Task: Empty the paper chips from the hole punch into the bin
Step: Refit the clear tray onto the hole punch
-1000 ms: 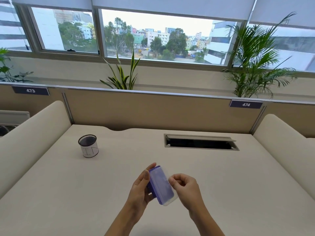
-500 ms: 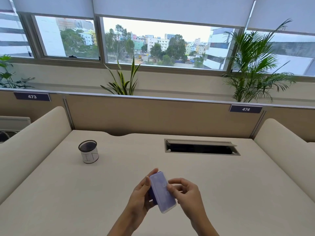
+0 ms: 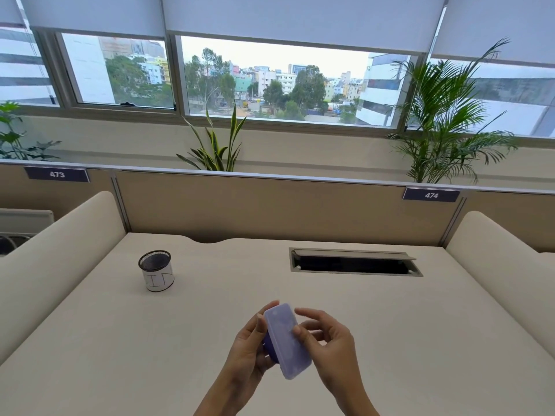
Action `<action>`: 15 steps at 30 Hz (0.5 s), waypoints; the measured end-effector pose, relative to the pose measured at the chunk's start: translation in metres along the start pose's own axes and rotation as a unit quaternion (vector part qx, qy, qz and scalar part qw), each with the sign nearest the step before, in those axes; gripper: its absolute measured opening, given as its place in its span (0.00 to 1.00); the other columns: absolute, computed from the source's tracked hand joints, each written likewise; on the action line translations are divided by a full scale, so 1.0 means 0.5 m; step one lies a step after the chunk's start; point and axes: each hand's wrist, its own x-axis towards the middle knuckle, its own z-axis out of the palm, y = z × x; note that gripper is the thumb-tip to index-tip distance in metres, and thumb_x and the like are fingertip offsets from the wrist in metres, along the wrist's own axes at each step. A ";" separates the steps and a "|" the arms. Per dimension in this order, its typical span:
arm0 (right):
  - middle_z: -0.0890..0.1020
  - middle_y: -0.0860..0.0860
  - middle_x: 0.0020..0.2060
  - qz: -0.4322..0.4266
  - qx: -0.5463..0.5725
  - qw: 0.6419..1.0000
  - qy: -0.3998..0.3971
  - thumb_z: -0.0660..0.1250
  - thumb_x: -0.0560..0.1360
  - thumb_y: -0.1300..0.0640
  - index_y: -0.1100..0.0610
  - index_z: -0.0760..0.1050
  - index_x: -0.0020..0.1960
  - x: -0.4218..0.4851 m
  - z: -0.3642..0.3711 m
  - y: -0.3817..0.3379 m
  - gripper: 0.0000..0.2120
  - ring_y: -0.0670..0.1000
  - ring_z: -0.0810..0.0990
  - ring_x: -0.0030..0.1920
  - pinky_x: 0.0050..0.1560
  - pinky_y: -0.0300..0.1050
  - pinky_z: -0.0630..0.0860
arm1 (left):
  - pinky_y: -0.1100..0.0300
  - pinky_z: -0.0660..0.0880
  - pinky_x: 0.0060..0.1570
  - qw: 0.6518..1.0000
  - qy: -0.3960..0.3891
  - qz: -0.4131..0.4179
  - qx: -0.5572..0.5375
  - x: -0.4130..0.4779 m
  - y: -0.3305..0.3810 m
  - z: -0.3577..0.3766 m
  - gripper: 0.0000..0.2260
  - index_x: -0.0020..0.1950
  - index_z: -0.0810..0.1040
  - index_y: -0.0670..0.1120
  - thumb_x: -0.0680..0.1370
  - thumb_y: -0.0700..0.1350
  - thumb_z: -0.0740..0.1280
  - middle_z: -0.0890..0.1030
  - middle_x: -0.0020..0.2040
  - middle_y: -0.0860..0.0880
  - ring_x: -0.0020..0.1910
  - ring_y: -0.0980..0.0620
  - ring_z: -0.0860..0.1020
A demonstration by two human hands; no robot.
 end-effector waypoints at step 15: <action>0.75 0.34 0.55 -0.150 -0.181 0.970 -0.063 0.72 0.64 0.31 0.45 0.73 0.69 -0.032 0.016 -0.025 0.37 0.35 0.73 0.57 0.50 0.28 0.75 | 0.58 0.81 0.36 0.999 -0.032 0.006 -0.028 -0.011 -0.002 -0.019 0.16 0.62 0.81 0.50 0.77 0.49 0.61 0.84 0.57 0.45 0.44 0.50 0.84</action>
